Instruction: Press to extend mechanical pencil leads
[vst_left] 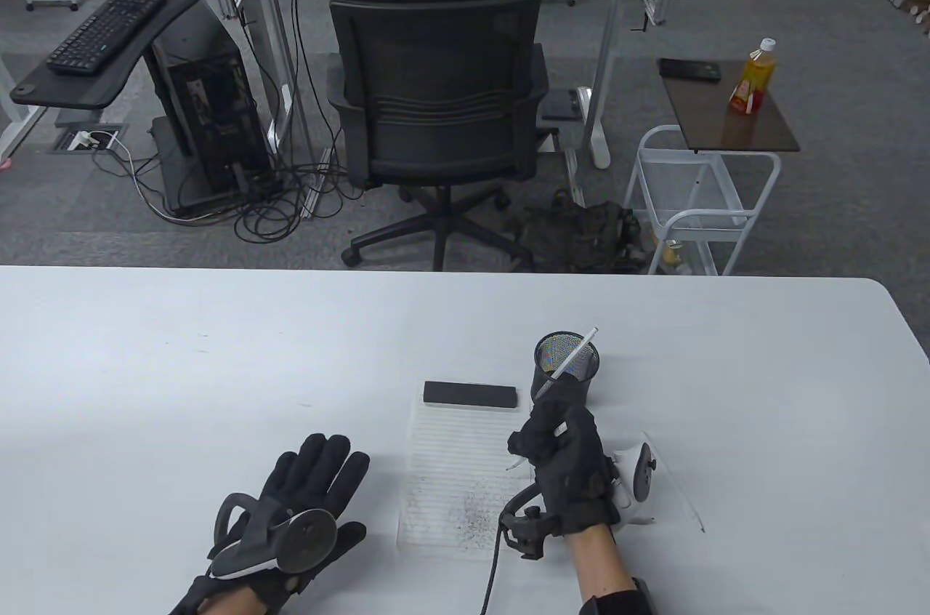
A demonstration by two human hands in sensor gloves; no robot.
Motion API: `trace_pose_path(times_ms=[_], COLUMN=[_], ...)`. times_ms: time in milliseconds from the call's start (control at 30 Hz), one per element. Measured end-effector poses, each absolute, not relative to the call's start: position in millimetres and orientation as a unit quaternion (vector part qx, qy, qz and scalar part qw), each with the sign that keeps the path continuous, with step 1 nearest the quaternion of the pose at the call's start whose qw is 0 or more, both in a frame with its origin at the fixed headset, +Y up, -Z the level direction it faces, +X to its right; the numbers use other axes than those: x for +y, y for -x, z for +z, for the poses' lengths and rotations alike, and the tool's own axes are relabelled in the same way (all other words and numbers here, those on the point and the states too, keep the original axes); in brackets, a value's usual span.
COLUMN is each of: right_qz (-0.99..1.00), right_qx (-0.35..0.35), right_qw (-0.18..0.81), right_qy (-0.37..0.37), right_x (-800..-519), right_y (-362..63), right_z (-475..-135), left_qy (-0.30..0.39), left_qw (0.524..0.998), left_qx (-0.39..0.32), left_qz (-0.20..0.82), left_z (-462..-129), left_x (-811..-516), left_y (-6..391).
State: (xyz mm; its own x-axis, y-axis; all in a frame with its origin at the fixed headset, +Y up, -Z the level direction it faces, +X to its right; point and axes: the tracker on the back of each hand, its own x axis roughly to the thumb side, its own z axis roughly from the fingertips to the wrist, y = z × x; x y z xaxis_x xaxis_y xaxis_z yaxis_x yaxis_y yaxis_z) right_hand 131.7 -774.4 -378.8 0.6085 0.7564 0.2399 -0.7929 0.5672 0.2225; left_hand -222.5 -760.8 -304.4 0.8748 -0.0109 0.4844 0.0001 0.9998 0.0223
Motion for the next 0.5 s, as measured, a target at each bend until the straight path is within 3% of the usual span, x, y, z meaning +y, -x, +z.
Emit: trace_pose_path(times_ms=[500], right_qz=[0.436], right_qx=[-0.058], right_qw=[0.885], right_qy=[-0.154], right_x=[-777.5], right_y=[-131.7], right_z=[-379.5], left_qy=[-0.01], left_qw=[0.968], left_qx=[-0.251], left_qz=[-0.002], left_z=[-304.6], left_x=[-761.2], left_y=[221.8])
